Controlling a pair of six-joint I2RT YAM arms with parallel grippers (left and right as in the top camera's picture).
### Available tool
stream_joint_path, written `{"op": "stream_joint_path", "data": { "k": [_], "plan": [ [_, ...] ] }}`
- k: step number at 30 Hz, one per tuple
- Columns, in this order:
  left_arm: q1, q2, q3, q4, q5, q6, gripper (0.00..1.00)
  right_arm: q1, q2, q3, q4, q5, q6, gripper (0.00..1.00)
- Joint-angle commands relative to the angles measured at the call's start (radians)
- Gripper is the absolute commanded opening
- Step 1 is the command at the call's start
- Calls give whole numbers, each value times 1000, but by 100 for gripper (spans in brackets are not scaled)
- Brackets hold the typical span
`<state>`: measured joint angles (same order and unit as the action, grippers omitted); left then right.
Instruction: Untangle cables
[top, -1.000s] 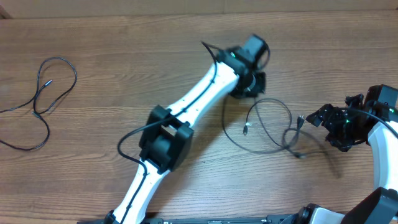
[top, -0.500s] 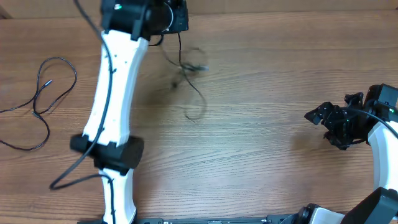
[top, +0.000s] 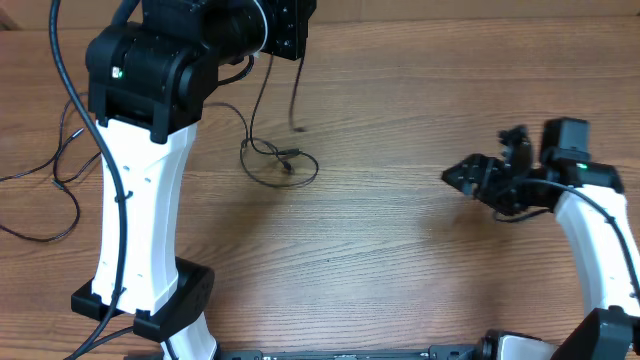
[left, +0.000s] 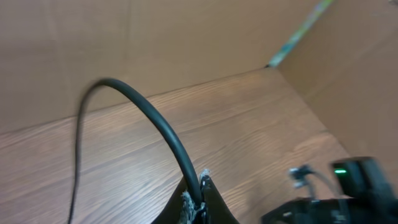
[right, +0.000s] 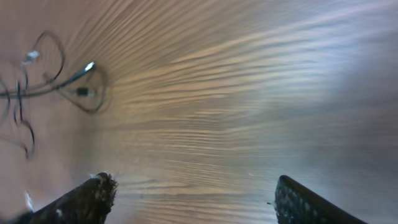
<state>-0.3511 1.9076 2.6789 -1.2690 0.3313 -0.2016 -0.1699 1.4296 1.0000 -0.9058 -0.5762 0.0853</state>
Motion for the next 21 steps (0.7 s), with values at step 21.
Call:
{"op": "stream_joint_path", "data": {
  "k": [21],
  "plan": [
    [5,-11,7,-152,-496,115,19,275,-20,9,97,40,-4,82]
  ]
}}
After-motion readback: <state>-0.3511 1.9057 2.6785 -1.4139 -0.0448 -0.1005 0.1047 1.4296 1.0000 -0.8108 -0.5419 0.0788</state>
